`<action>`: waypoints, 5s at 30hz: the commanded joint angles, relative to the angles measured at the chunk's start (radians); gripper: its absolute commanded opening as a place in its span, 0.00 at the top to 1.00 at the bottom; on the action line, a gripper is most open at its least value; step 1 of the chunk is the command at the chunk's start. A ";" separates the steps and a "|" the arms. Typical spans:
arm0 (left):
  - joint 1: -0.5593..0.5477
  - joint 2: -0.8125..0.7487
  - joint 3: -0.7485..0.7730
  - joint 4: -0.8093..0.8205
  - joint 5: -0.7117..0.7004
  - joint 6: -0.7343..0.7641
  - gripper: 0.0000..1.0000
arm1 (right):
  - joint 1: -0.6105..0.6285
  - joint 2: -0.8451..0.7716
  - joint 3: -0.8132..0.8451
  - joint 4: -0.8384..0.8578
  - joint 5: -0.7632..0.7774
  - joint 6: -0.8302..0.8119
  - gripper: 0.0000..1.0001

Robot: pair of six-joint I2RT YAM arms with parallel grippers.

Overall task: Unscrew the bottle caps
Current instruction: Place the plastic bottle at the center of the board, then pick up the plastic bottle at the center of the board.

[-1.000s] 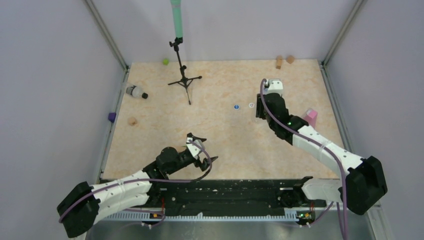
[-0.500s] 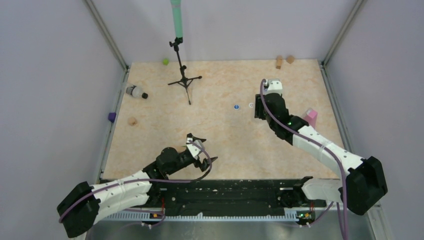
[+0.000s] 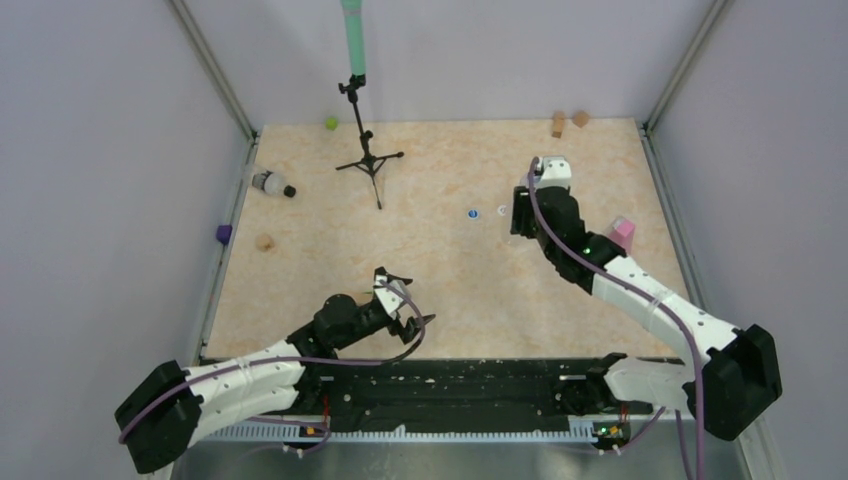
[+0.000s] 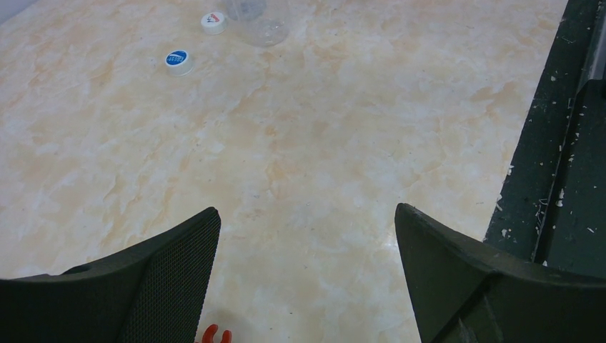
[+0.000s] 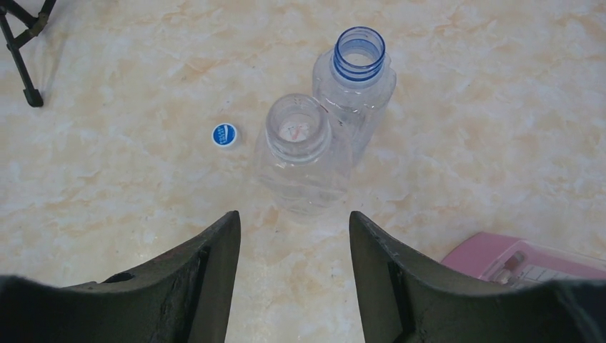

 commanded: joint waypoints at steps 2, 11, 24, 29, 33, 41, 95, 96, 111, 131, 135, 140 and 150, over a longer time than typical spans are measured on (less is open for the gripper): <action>0.002 0.004 0.006 0.055 -0.014 0.011 0.08 | -0.009 -0.068 -0.016 -0.008 -0.030 0.017 0.43; 0.002 -0.069 0.021 0.070 -0.230 -0.065 0.03 | -0.009 -0.370 -0.289 0.062 -0.276 0.206 0.43; 0.269 0.082 0.411 -0.253 -0.525 -0.364 0.01 | 0.172 -0.457 -0.519 0.157 -0.439 0.376 0.43; 0.453 0.150 0.522 -0.288 -0.633 -0.403 0.01 | 0.192 -0.465 -0.557 0.227 -0.449 0.408 0.43; 0.631 0.249 0.592 -0.307 -0.601 -0.502 0.01 | 0.194 -0.472 -0.562 0.267 -0.487 0.422 0.43; 0.931 0.594 0.812 -0.375 -0.445 -0.733 0.04 | 0.207 -0.458 -0.581 0.389 -0.529 0.471 0.43; 1.155 1.436 1.634 -0.800 -0.434 -0.612 0.49 | 0.221 -0.325 -0.526 0.474 -0.566 0.418 0.41; 1.154 1.422 1.616 -0.793 -0.416 -0.626 0.52 | 0.221 -0.324 -0.526 0.472 -0.568 0.420 0.41; 1.068 0.921 1.014 -0.431 -0.192 -1.026 0.66 | 0.223 -0.434 -0.502 0.333 -0.531 0.483 0.41; 0.518 0.079 0.345 -0.216 -0.327 -1.175 0.67 | 0.334 -0.404 -0.410 0.410 -0.433 0.523 0.43; 0.381 0.024 0.230 -0.128 -0.351 -1.202 0.65 | 0.456 -0.348 -0.444 0.524 -0.331 0.512 0.43; 0.320 0.024 0.077 0.144 -0.254 -1.266 0.65 | 0.615 -0.255 -0.464 0.700 -0.135 0.396 0.42; 0.275 -0.007 0.002 0.257 -0.192 -1.260 0.65 | 0.647 -0.023 -0.444 0.878 -0.087 0.402 0.41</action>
